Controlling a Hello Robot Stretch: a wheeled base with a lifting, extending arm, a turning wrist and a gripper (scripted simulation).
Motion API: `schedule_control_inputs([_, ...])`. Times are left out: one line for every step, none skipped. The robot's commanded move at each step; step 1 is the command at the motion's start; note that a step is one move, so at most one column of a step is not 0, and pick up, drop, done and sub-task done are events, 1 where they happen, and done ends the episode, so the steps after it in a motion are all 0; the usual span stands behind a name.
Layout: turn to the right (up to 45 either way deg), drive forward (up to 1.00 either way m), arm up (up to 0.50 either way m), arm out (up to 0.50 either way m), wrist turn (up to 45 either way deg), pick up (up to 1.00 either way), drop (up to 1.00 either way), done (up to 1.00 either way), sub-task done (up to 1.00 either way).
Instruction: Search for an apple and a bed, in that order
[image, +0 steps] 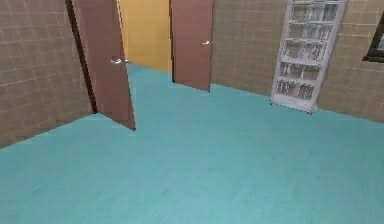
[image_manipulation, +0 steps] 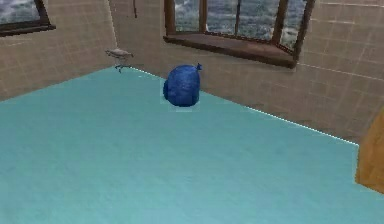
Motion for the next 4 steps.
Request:
schedule_control_inputs([0.0,1.00,0.00,0.00,0.0,0.00,0.00,0.00,0.00])
schedule_control_inputs([0.0,1.00,0.00,0.00,0.0,0.00,0.00,0.00,0.00])
schedule_control_inputs([-9.0,0.00,0.00,0.00,0.0,0.00,0.00,0.00,0.00])
schedule_control_inputs([0.0,0.25,0.00,0.00,0.0,0.00,0.00,0.00,0.00])
